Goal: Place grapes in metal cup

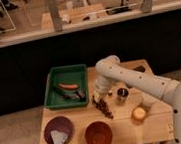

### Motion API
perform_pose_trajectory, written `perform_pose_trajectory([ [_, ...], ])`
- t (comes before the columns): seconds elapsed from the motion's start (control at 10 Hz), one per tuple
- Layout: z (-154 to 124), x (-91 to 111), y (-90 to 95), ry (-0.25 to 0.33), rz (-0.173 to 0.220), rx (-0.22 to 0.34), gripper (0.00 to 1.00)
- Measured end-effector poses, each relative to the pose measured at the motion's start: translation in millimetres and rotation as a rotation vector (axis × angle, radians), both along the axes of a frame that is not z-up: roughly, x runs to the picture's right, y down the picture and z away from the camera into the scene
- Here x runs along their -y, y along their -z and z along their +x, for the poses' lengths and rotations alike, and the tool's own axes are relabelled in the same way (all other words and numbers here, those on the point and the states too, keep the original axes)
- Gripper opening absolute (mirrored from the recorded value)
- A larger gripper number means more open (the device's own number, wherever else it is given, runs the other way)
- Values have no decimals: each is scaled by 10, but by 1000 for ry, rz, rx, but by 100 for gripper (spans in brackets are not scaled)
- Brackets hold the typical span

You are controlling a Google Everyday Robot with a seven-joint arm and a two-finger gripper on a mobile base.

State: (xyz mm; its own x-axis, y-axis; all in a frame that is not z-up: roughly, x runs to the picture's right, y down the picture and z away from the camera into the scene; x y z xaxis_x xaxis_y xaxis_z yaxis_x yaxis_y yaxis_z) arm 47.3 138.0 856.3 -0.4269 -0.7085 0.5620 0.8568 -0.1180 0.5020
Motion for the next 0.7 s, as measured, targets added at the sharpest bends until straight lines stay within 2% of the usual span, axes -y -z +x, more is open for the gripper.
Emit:
perform_pose_trajectory([
  [0.2,70,350,20,-104,-7,33,0],
  [0.4,176,710,31,-207,5,51,0],
  [0.5,230,783,40,-236,14,44,0],
  [0.7,444,921,37,-335,38,15,0],
])
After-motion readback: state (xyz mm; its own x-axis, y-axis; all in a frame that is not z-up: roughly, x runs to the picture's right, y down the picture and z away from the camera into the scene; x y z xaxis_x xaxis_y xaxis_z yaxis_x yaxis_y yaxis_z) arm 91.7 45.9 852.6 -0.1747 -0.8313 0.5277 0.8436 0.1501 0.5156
